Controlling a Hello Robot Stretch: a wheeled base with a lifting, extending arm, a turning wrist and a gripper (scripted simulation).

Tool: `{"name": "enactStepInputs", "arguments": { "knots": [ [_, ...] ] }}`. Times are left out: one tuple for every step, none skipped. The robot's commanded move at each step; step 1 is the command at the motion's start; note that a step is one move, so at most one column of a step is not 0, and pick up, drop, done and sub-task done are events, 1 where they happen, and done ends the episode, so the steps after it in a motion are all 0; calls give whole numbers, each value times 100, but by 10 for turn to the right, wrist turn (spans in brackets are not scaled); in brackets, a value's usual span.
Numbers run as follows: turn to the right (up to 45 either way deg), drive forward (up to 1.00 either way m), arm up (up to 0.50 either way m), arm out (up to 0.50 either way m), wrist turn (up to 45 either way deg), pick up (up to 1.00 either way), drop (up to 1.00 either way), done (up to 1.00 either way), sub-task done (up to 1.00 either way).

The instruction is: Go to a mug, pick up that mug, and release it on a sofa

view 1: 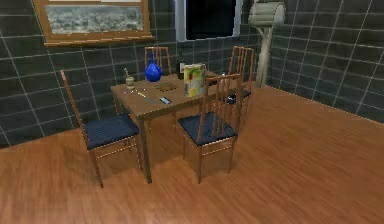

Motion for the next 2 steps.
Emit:
{"name": "enactStepInputs", "arguments": {
  "knots": [
    [0,20,0,0,0,0,0,0,0],
    [450,0,0,0,0,0,0,0,0]
  ]
}}
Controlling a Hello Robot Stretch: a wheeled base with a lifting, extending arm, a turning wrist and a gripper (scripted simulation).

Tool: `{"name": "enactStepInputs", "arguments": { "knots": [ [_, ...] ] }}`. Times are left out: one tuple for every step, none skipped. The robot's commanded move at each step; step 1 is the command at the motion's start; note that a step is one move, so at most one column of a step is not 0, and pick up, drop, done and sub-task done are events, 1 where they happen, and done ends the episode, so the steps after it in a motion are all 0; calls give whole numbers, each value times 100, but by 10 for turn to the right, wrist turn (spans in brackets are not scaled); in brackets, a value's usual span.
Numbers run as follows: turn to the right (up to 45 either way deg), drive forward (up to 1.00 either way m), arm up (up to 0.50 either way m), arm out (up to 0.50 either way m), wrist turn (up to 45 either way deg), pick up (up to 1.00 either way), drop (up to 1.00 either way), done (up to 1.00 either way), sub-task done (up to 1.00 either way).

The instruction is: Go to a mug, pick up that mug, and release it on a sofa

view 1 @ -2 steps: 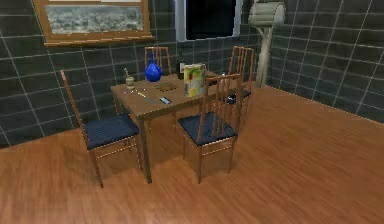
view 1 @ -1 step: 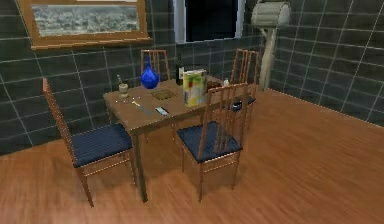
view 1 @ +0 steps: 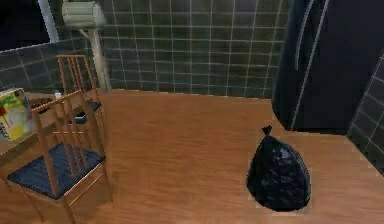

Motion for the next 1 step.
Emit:
{"name": "enactStepInputs", "arguments": {
  "knots": [
    [450,0,0,0,0,0,0,0,0]
  ]
}}
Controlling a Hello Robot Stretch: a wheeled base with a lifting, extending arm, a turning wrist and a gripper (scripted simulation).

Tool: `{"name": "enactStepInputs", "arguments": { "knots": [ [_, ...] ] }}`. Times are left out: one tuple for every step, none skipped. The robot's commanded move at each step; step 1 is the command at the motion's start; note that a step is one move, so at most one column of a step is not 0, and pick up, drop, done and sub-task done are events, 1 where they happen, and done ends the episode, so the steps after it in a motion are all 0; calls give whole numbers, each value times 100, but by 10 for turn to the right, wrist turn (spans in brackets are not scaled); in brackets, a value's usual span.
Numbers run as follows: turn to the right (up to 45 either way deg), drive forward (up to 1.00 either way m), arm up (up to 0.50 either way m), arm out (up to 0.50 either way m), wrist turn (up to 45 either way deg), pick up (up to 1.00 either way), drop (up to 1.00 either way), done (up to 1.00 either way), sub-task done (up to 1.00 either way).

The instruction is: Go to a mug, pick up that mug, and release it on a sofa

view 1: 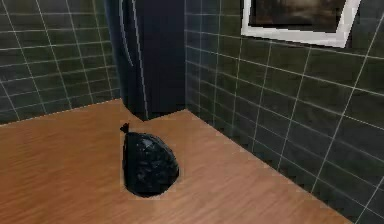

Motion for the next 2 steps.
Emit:
{"name": "enactStepInputs", "arguments": {
  "knots": [
    [300,0,0,0,0,0,0,0,0],
    [0,25,0,0,0,0,0,0,0]
  ]
}}
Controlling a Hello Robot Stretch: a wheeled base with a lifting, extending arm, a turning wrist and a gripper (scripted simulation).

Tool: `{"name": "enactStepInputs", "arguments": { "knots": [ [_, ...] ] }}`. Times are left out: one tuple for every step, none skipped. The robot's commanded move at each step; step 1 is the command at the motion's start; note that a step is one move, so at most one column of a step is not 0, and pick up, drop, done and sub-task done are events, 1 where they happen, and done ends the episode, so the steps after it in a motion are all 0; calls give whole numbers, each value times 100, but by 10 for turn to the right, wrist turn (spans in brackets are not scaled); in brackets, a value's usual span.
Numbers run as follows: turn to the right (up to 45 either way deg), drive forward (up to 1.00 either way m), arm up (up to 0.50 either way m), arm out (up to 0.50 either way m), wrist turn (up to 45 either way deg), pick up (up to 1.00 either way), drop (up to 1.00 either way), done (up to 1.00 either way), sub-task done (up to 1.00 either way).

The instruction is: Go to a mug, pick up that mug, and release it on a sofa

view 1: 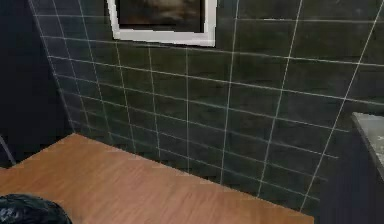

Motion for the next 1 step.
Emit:
{"name": "enactStepInputs", "arguments": {
  "knots": [
    [-330,0,0,0,0,0,0,0,0]
  ]
}}
